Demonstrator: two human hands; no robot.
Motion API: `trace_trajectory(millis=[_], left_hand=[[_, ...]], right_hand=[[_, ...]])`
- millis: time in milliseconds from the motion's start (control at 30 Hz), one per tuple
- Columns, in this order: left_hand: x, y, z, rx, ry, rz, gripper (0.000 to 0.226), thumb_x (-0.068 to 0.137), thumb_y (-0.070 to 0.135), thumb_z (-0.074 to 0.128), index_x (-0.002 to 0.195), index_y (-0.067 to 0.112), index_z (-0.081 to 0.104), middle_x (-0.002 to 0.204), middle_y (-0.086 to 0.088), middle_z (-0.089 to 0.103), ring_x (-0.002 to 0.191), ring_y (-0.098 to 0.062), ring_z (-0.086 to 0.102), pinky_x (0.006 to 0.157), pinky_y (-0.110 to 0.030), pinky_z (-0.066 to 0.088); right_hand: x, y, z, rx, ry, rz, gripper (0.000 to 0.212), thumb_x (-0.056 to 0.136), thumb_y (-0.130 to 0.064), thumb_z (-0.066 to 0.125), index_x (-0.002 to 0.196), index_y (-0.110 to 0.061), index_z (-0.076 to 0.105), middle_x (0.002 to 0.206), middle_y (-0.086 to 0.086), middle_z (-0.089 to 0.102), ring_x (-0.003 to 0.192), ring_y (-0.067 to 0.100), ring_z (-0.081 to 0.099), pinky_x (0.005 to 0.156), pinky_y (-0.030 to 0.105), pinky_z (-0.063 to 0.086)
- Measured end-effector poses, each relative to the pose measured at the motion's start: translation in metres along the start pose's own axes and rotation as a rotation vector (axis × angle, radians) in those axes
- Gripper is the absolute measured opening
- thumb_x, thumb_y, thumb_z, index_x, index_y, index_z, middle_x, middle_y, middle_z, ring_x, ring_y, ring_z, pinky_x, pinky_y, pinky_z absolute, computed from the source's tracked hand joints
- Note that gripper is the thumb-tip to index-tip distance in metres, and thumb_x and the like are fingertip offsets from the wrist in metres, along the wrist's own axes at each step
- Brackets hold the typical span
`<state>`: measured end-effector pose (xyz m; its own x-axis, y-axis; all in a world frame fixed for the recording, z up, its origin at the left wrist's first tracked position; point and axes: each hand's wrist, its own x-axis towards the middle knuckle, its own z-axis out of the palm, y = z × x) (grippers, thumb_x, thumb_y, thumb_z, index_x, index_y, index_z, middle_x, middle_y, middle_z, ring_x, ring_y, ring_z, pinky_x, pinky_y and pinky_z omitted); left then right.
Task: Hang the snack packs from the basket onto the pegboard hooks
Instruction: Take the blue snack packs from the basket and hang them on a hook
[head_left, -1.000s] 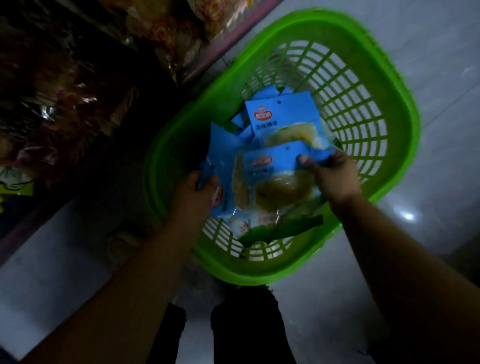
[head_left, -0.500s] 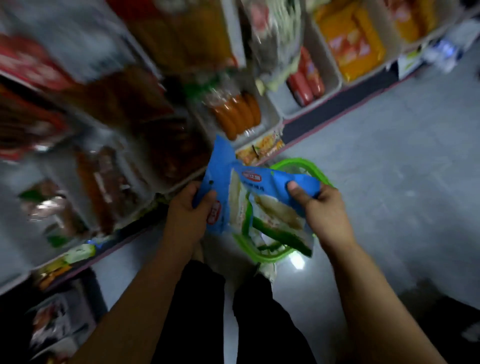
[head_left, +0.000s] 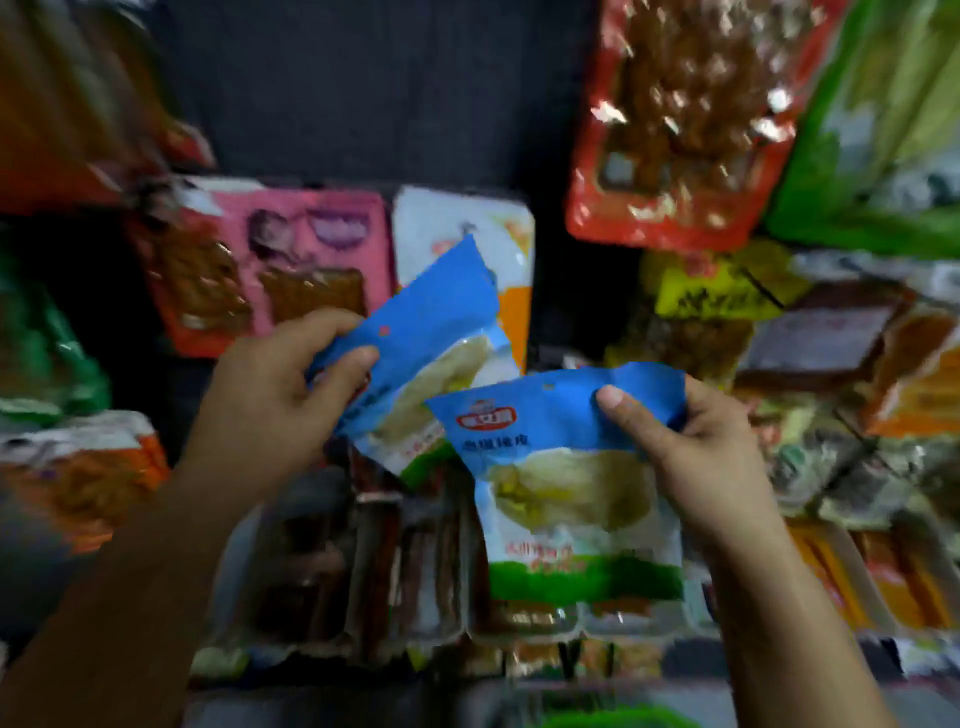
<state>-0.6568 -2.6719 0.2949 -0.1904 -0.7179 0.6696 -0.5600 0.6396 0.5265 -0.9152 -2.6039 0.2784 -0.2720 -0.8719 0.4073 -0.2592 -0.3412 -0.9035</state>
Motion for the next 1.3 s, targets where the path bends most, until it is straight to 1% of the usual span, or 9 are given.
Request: trace_trajectory(millis=[133, 200, 300, 400, 500, 633, 767, 967, 1300], left_hand=[[0.043, -0.013, -0.075, 0.047, 0.117, 0.110, 0.022, 0.080, 0.041, 0.051, 0.095, 0.028, 0.061, 0.071, 0.002, 0.068, 0.066, -0.007, 0.060, 0.064, -0.036, 0.046], [0.064, -0.021, -0.109, 0.087, 0.114, 0.171, 0.016, 0.081, 0.038, 0.055, 0.087, 0.027, 0.065, 0.070, 0.009, 0.066, 0.066, -0.006, 0.060, 0.063, -0.032, 0.046], [0.096, -0.032, -0.153, 0.123, 0.063, 0.249, 0.009, 0.080, 0.034, 0.060, 0.083, 0.029, 0.067, 0.071, 0.021, 0.065, 0.074, 0.003, 0.062, 0.060, -0.012, 0.044], [0.125, -0.043, -0.183, 0.035, 0.009, 0.264, 0.006, 0.079, 0.033, 0.060, 0.084, 0.033, 0.063, 0.077, 0.018, 0.068, 0.068, 0.004, 0.064, 0.057, -0.017, 0.049], [0.154, -0.053, -0.202, -0.047, -0.004, 0.250, 0.008, 0.078, 0.034, 0.059, 0.084, 0.034, 0.064, 0.073, 0.005, 0.070, 0.065, -0.006, 0.067, 0.058, -0.028, 0.054], [0.192, -0.064, -0.216, -0.130, -0.009, 0.244, 0.005, 0.085, 0.026, 0.067, 0.082, 0.030, 0.066, 0.077, 0.005, 0.071, 0.065, -0.002, 0.067, 0.060, -0.021, 0.052], [0.216, -0.064, -0.220, -0.200, -0.016, 0.251, 0.014, 0.084, 0.016, 0.066, 0.077, 0.028, 0.066, 0.070, 0.010, 0.071, 0.064, -0.001, 0.066, 0.056, -0.017, 0.053], [0.231, -0.051, -0.220, -0.365, 0.025, 0.272, 0.009, 0.083, 0.016, 0.067, 0.080, 0.024, 0.065, 0.071, 0.013, 0.073, 0.064, -0.002, 0.069, 0.055, -0.015, 0.052], [0.250, -0.053, -0.206, -0.468, 0.030, 0.136, 0.005, 0.082, 0.020, 0.069, 0.078, 0.024, 0.067, 0.069, 0.004, 0.074, 0.063, -0.010, 0.071, 0.054, -0.021, 0.054]], right_hand=[[0.034, -0.043, 0.062, 0.052, -0.026, -0.142, 0.018, 0.078, -0.008, 0.069, 0.063, -0.018, 0.067, 0.057, -0.012, 0.069, 0.050, -0.005, 0.060, 0.048, 0.009, 0.046], [0.051, -0.065, 0.094, 0.056, -0.046, -0.216, 0.009, 0.074, -0.019, 0.070, 0.066, -0.015, 0.068, 0.061, -0.008, 0.070, 0.055, -0.001, 0.062, 0.050, 0.012, 0.047], [0.078, -0.097, 0.136, -0.057, -0.036, -0.381, 0.015, 0.069, -0.036, 0.066, 0.071, -0.021, 0.069, 0.085, -0.013, 0.068, 0.081, 0.001, 0.064, 0.069, 0.018, 0.050], [0.104, -0.122, 0.170, -0.067, -0.031, -0.479, 0.021, 0.070, -0.040, 0.064, 0.076, -0.021, 0.072, 0.102, -0.019, 0.067, 0.097, -0.001, 0.064, 0.080, 0.022, 0.053], [0.123, -0.140, 0.198, 0.031, -0.028, -0.523, 0.015, 0.073, -0.035, 0.064, 0.080, -0.025, 0.072, 0.089, -0.012, 0.074, 0.082, 0.001, 0.069, 0.066, 0.016, 0.054], [0.147, -0.157, 0.221, 0.061, 0.065, -0.570, 0.016, 0.073, -0.036, 0.063, 0.075, -0.021, 0.071, 0.072, -0.012, 0.073, 0.064, -0.001, 0.067, 0.055, 0.013, 0.050], [0.166, -0.167, 0.228, 0.069, 0.140, -0.630, 0.008, 0.071, -0.035, 0.066, 0.075, -0.035, 0.073, 0.075, -0.016, 0.073, 0.068, -0.003, 0.068, 0.058, 0.011, 0.051], [0.179, -0.176, 0.225, 0.062, 0.201, -0.714, 0.017, 0.074, -0.032, 0.069, 0.080, -0.047, 0.072, 0.080, -0.022, 0.073, 0.076, -0.003, 0.068, 0.067, 0.013, 0.052], [0.187, -0.177, 0.224, 0.226, 0.123, -0.613, 0.020, 0.078, -0.018, 0.071, 0.076, -0.037, 0.076, 0.074, -0.012, 0.075, 0.068, 0.004, 0.071, 0.054, 0.013, 0.052]])
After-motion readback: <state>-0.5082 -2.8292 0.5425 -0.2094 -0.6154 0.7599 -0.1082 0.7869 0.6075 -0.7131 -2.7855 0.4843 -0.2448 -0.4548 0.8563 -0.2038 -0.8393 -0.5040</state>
